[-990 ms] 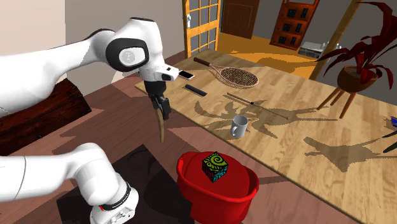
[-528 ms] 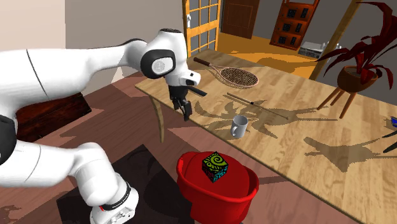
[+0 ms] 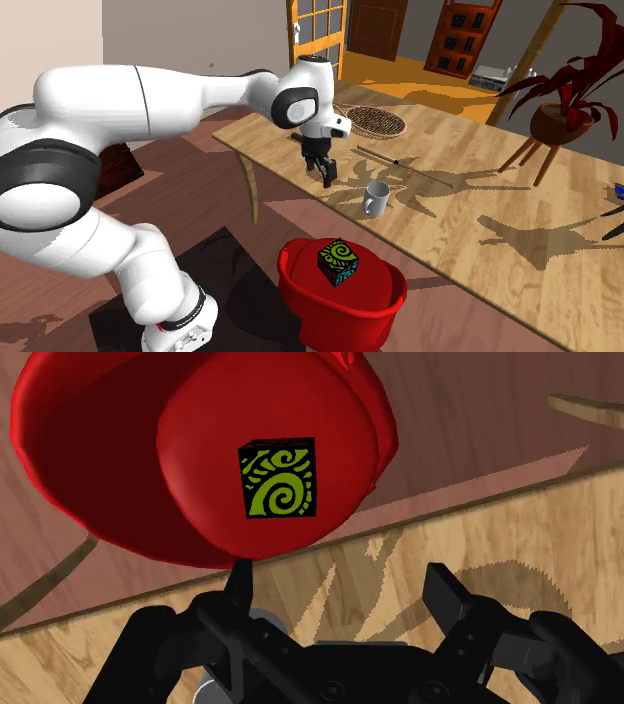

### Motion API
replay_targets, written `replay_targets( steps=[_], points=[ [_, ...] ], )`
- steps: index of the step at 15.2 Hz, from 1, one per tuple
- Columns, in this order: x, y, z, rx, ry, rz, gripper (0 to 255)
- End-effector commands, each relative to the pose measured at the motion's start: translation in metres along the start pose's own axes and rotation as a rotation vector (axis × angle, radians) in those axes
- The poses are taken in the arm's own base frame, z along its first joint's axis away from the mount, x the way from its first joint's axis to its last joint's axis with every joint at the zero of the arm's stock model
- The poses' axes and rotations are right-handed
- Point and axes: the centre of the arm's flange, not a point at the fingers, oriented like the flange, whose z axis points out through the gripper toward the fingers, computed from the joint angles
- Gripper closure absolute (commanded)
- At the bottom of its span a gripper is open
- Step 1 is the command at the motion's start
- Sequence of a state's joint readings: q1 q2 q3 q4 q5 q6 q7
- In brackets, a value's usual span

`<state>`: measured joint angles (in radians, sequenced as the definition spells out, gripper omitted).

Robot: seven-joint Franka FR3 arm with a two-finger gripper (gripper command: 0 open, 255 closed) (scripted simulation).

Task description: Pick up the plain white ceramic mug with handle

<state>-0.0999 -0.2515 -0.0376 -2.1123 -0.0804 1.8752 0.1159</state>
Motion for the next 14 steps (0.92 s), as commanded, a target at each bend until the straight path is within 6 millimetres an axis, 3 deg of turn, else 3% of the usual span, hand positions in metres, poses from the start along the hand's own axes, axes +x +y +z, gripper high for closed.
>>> replay_targets(
  steps=[1,14],
  points=[
    [0.022,0.004,0.01,0.004,0.01,0.011,0],
    [0.173,0.043,0.06,0.03,0.07,0.084,0]
  ],
)
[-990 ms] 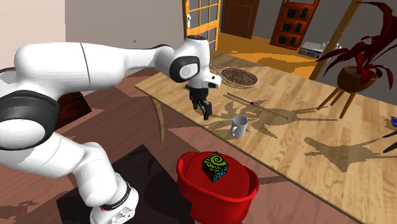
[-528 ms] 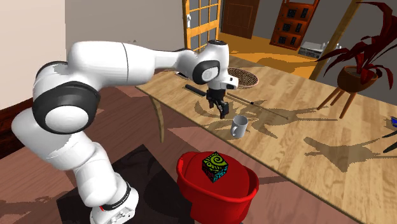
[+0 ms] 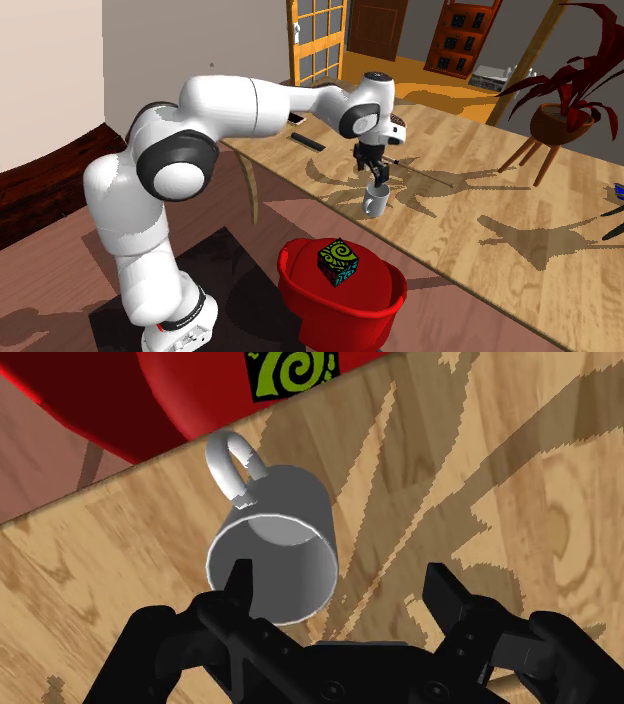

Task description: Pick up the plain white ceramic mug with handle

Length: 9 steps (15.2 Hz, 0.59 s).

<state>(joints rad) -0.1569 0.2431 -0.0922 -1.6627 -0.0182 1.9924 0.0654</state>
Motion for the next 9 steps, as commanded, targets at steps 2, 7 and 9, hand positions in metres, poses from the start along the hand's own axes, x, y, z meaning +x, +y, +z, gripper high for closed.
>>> replay_targets(
  steps=[2,7,9],
  points=[
    [0.015,0.0,0.01,0.003,0.007,0.007,0],
    [0.013,-0.001,0.037,0.003,0.007,0.007,0],
    [0.012,-0.001,0.045,0.003,0.007,0.007,0]
  ],
)
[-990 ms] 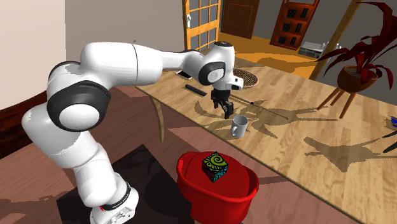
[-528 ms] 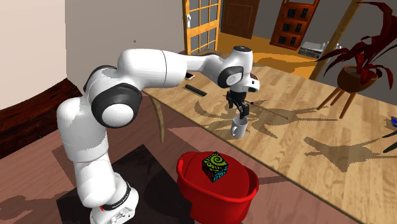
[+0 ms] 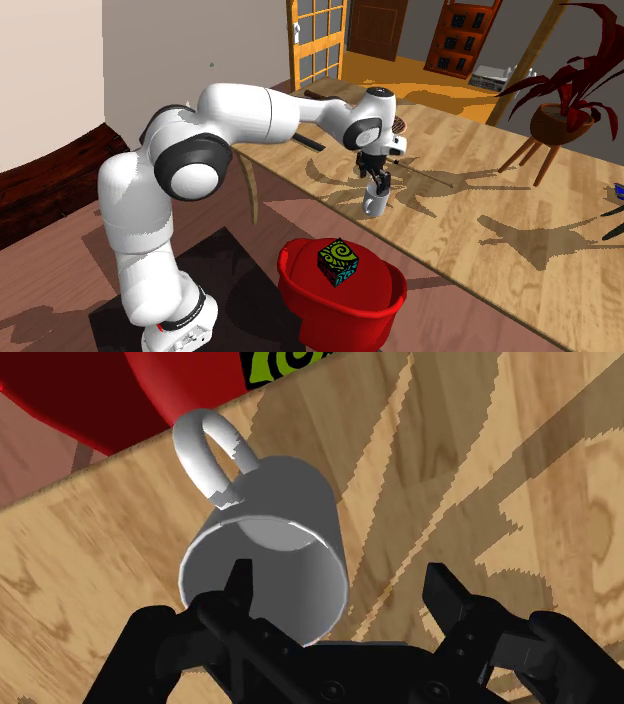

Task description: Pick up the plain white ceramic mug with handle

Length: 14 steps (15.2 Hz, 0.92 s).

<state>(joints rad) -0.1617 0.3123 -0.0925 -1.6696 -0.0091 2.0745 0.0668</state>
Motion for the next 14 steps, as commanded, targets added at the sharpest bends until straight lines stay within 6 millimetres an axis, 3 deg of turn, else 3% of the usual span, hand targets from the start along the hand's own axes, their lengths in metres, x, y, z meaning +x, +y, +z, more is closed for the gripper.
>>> replay_targets(
  steps=[1,2,11,14],
  points=[
    [0.0,0.0,0.004,0.0,0.001,0.0,0],
    [0.0,-0.001,0.004,0.0,0.001,0.0,255],
    [0.0,0.0,0.004,0.0,0.001,0.0,255],
    [0.002,0.0,-0.012,0.0,0.001,0.0,255]
  ],
)
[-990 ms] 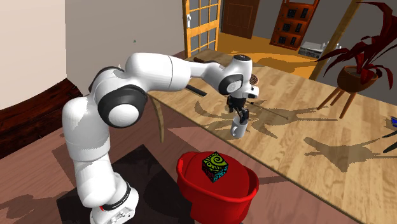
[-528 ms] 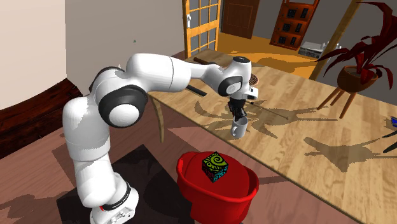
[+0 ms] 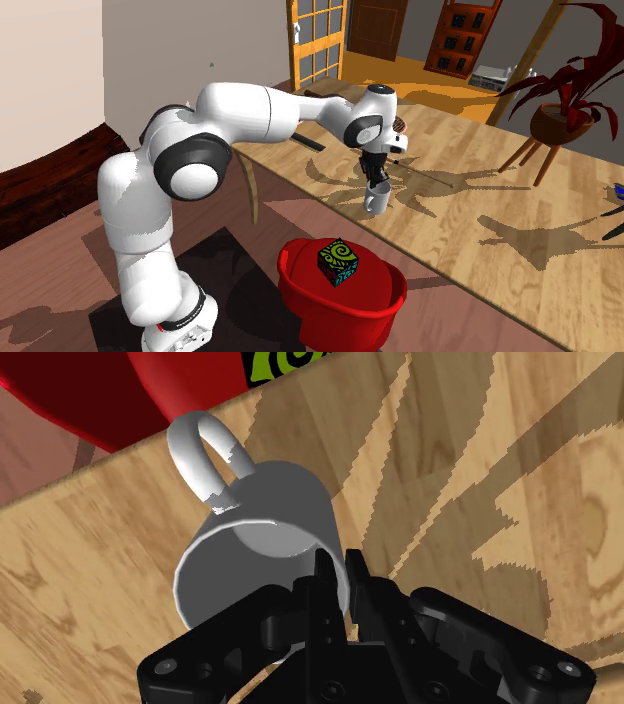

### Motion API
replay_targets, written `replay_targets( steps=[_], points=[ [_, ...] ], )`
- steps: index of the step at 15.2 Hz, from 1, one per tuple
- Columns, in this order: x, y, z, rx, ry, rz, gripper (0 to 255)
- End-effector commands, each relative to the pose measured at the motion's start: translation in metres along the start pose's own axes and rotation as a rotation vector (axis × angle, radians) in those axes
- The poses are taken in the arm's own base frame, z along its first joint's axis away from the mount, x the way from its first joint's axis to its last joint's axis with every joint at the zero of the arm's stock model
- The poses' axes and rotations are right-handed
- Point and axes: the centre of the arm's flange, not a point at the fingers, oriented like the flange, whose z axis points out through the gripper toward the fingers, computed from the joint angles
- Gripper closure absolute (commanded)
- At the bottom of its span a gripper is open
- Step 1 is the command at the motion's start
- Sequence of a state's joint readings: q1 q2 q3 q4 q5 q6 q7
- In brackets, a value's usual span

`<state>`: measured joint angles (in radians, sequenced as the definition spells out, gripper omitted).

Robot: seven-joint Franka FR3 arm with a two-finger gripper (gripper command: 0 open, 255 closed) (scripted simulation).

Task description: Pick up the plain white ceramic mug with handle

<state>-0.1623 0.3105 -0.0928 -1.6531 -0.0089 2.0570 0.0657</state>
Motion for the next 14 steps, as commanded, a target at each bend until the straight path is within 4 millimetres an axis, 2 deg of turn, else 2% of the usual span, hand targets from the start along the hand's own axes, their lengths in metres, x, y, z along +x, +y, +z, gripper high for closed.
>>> replay_targets(
  steps=[1,12,14],
  points=[
    [0.001,0.0,-0.01,0.0,0.0,0.0,255],
    [0.006,0.002,-0.068,0.0,0.0,0.0,255],
    [0.006,0.002,-0.069,0.0,0.0,0.0,255]
  ],
)
